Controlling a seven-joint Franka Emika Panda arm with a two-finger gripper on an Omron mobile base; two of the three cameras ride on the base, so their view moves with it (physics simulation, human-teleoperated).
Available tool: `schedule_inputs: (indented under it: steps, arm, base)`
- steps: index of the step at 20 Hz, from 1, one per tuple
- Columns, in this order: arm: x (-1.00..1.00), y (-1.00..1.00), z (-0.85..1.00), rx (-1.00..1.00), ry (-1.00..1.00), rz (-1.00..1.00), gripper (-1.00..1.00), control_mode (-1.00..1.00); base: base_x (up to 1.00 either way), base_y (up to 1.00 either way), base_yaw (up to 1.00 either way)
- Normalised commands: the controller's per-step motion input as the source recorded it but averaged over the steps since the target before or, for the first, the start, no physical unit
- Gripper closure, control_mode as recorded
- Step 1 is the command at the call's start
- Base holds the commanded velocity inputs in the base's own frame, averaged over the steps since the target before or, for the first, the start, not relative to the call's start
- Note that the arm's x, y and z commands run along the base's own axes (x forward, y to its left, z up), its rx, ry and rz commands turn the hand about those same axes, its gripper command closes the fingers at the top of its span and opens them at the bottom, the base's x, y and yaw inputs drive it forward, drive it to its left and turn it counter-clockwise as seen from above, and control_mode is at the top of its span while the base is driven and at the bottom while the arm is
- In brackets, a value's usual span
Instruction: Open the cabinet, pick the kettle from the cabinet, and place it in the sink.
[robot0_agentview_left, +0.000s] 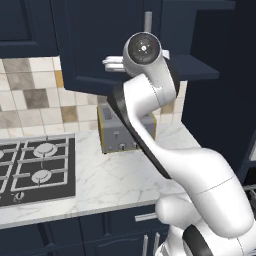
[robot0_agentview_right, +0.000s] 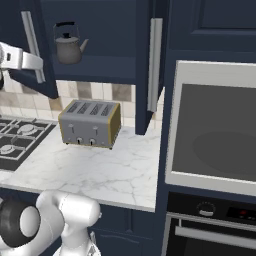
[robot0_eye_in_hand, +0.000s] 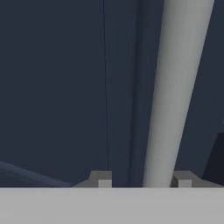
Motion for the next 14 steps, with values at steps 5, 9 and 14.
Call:
schedule_inputs:
  steps: [5, 9, 14]
  arm:
    - [-0.37, 0.57, 0.0, 0.0, 0.0, -0.03, 1.0, -1.0]
    - [-0.38, 0.57, 0.0, 0.0, -0.02, -0.06, 1.0, -1.0]
    - [-0.33, 0.58, 0.0, -0.02, -0.02, -0.07, 1.0, -1.0]
  base:
    - [0.0, 0.0, 0.0]
    - [0.0, 0.0, 0.0]
    - [0.0, 0.0, 0.0]
